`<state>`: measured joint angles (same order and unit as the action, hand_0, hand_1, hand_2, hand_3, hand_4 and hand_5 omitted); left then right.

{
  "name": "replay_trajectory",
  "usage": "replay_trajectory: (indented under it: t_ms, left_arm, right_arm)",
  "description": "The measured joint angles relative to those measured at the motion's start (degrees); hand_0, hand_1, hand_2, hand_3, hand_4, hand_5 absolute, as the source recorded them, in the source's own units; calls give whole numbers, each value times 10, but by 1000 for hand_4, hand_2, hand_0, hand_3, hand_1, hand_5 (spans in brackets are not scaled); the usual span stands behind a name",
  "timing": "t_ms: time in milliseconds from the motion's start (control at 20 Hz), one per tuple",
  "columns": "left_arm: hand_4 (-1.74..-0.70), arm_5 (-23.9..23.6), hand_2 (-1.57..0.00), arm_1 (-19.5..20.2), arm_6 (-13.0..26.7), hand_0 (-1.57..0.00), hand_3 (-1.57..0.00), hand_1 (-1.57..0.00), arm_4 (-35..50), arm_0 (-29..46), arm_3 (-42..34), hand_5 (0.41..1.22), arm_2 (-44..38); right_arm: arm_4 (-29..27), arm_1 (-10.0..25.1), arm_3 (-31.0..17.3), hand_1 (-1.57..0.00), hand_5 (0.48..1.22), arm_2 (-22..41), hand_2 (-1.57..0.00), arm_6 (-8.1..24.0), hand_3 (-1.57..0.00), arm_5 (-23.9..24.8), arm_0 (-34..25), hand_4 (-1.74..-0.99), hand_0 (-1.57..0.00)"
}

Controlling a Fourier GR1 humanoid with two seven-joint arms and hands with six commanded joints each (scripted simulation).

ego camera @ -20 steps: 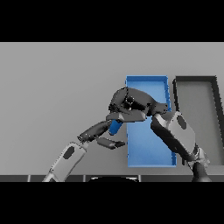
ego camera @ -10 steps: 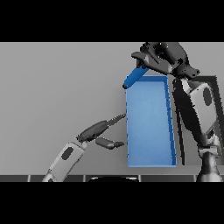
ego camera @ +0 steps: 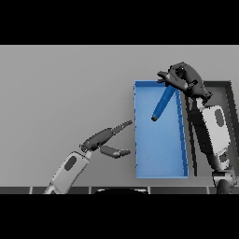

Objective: Pick up the blue pipe and place it into the blue bin.

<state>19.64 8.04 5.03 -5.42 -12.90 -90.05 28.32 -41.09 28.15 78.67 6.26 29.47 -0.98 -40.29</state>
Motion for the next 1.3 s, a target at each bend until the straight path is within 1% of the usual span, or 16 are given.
replay_trajectory:
  t_ms: [50,150,250,350,400,450,500,550,600,700,750,800,900,1050,1250,1300]
  left_arm:
    - [-887,4,1,4,-11,1,1,1,1,4,-2,466,1]
    - [-881,0,1,-4,-14,1,1,1,-3,8,-3,463,9]
    - [-882,0,1,-2,-13,1,1,1,-1,5,-5,464,5]
    - [-884,-1,1,-2,-10,1,1,1,0,7,-10,460,5]
    - [-885,-1,1,-2,-10,1,1,1,1,7,-10,457,5]
    - [-886,-1,1,-3,-3,1,1,1,1,7,-9,455,6]
    - [-886,0,1,-5,10,1,1,1,4,2,-10,453,5]
    - [-885,-4,1,-9,11,1,1,1,0,-1,-8,454,6]
    - [-885,-4,1,-9,10,1,1,1,-1,5,-8,453,8]
    - [-888,-2,1,-7,5,1,1,1,1,4,-6,453,7]
    - [-889,-2,1,-9,12,1,1,1,3,1,-5,453,5]
    - [-891,-2,1,-6,7,1,1,1,5,2,-12,452,4]
    - [-895,-1,1,-9,11,1,1,1,1,2,-5,453,8]
    - [-899,0,1,-3,6,1,1,1,5,2,-5,450,1]
    - [-912,0,1,-6,-1,1,1,1,4,-1,0,458,3]
    - [-914,-3,1,-12,7,1,1,1,3,-7,4,459,2]
  right_arm:
    - [2,-2,6,-1571,1120,2,-1571,18,-1571,9,21,-1741,-1571]
    - [12,-3,17,-1571,1122,11,-1571,55,-1571,18,53,-1741,-1571]
    - [15,-3,14,-1571,1124,28,-1571,55,-1571,21,75,-1655,-1571]
    - [27,1,12,-1571,1114,44,-1571,55,-1571,13,103,-1591,-1571]
    - [35,1,11,-1571,1110,44,-1571,55,-1330,3,104,-1599,-1571]
    - [25,14,-3,-1459,1133,65,-1393,39,-1122,18,110,-1547,-1563]
    - [14,19,-11,-1167,1150,79,-1114,11,-897,43,110,-1503,-1306]
    - [-6,24,-21,-933,1164,91,-891,-8,-718,59,109,-1455,-1045]
    - [-20,30,-33,-746,1176,108,-712,-16,-574,71,102,-1392,-836]
    - [-40,39,-64,-477,1141,145,-456,-36,-367,88,93,-1285,-534]
    - [-44,53,-71,-382,1081,176,-364,25,-293,73,87,-1242,-427]
    - [-60,69,-75,-305,1028,208,-291,55,-234,67,87,-1208,-342]
    - [-70,108,-88,-195,924,284,-186,55,-150,50,64,-1165,-218]
    - [-43,111,-92,-99,821,326,-95,55,-76,39,49,-1125,-111]
    - [-28,113,-103,-40,717,335,-38,50,-31,44,46,-1124,-45]
    - [-18,119,-100,-32,705,341,-30,54,-24,46,48,-1122,-36]
